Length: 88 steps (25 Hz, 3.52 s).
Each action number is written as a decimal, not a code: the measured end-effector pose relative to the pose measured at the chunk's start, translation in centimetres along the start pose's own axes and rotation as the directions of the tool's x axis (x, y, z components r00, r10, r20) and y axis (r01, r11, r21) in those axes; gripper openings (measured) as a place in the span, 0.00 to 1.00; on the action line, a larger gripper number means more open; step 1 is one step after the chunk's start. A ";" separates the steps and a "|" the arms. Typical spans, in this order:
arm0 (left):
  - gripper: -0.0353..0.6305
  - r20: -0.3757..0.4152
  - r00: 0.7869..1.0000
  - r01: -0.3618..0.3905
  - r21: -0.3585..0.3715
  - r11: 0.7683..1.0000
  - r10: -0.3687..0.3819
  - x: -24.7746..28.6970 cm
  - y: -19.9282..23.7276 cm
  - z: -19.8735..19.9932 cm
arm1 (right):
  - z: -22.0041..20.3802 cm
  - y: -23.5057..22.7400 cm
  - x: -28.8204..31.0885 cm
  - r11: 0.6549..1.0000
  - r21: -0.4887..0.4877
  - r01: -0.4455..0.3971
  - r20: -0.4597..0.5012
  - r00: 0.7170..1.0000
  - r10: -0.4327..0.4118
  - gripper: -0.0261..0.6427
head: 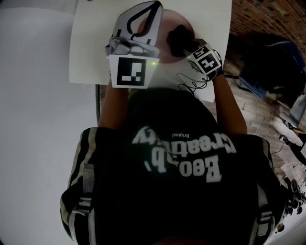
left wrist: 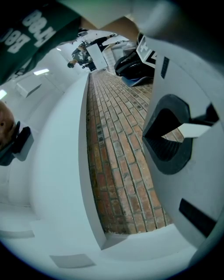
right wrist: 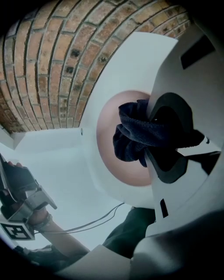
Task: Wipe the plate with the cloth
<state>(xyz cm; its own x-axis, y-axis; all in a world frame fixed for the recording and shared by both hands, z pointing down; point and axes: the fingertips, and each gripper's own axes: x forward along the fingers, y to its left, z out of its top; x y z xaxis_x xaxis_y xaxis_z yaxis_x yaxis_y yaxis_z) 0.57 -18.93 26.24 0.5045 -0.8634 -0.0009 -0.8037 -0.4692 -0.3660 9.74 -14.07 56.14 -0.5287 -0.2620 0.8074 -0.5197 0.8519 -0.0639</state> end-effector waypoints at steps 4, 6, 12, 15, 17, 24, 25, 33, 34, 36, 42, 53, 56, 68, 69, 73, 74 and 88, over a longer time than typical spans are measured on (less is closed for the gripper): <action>0.05 -0.013 1.000 -0.009 -0.004 1.000 0.009 0.1 0.2 -0.4 | 0.3 -1.9 0.2 0.998 0.002 0.064 -0.008 0.998 -0.064 0.15; 0.05 -0.019 1.000 -0.009 -0.003 1.000 0.009 0.3 0.3 -0.6 | 0.5 -3.0 0.5 0.995 0.006 0.096 -0.013 0.995 -0.096 0.15; 0.05 -0.039 0.999 -0.030 0.001 1.000 0.030 -0.3 1.1 -1.4 | 2.1 -5.1 1.6 0.990 -0.010 0.141 -0.008 0.990 -0.141 0.15; 0.05 -0.057 0.997 -0.048 -0.008 0.999 0.048 -1.2 1.9 -2.1 | 2.9 -5.6 2.1 0.985 -0.025 0.173 -0.017 0.985 -0.174 0.15; 0.05 -0.060 0.996 -0.060 -0.018 0.998 0.059 -1.7 2.4 -2.5 | 3.4 -5.8 2.6 0.982 -0.029 0.185 -0.023 0.982 -0.186 0.15; 0.05 -0.077 0.993 -0.086 -0.026 0.996 0.084 -2.7 3.7 -3.7 | 5.5 -5.7 4.6 0.980 -0.051 0.195 -0.027 0.980 -0.196 0.15; 0.05 -0.082 0.993 -0.089 -0.027 0.996 0.086 -2.8 3.9 -3.8 | 5.7 -5.6 4.9 0.979 -0.055 0.196 -0.029 0.980 -0.198 0.15; 0.05 -0.100 0.989 -0.109 -0.031 0.994 0.105 -4.1 5.6 -4.9 | 8.2 -3.9 7.2 0.981 -0.071 0.179 -0.010 0.984 -0.181 0.15; 0.05 -0.100 0.989 -0.109 -0.027 0.994 0.106 -4.2 5.7 -5.0 | 8.5 -3.7 7.4 0.982 -0.071 0.175 -0.007 0.984 -0.176 0.15; 0.05 -0.102 0.989 -0.109 -0.024 0.994 0.106 -4.5 6.1 -5.2 | 9.2 -2.7 7.9 0.985 -0.068 0.162 -0.001 0.987 -0.162 0.15; 0.05 -0.104 0.988 -0.122 -0.028 0.992 0.118 -5.7 7.0 -5.5 | 10.6 -0.1 9.0 0.991 -0.084 0.104 0.014 0.995 -0.103 0.15; 0.05 -0.108 0.986 -0.128 -0.031 0.991 0.124 -6.0 7.3 -5.8 | 10.2 3.6 9.6 0.998 -0.007 -0.062 0.037 0.997 0.063 0.15; 0.05 -0.109 0.986 -0.130 -0.025 0.991 0.127 -6.1 7.0 -5.5 | 9.5 5.0 9.4 0.993 -0.021 -0.113 0.029 0.993 0.113 0.15; 0.05 -0.092 0.985 -0.146 -0.007 0.989 0.144 -6.9 6.0 -3.8 | 6.1 8.5 7.6 0.968 -0.012 -0.250 -0.057 0.967 0.249 0.15; 0.05 -0.089 0.986 -0.143 -0.002 0.990 0.143 -7.0 5.9 -3.7 | 5.8 8.7 7.4 0.967 -0.014 -0.253 -0.066 0.966 0.251 0.15; 0.05 -0.087 0.986 -0.139 0.007 0.990 0.140 -7.2 5.4 -3.3 | 4.6 9.3 6.5 0.968 -0.044 -0.245 -0.103 0.965 0.240 0.15; 0.05 -0.086 0.987 -0.138 0.007 0.990 0.138 -7.1 5.2 -3.2 | 4.3 9.2 6.3 0.970 -0.050 -0.238 -0.111 0.967 0.231 0.15; 0.05 -0.067 0.992 -0.102 0.016 0.995 0.103 -5.3 3.2 -2.0 | 0.3 5.7 2.3 0.993 -0.048 -0.106 -0.175 0.980 0.096 0.15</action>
<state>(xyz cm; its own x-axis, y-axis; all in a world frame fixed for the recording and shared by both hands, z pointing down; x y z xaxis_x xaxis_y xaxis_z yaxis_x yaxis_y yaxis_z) -5.31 -16.22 26.92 0.3967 -0.9177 0.0233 -0.8460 -0.3753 -0.3787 5.33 -9.96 57.45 -0.4503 -0.0955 0.8878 -0.4278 0.8958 -0.1206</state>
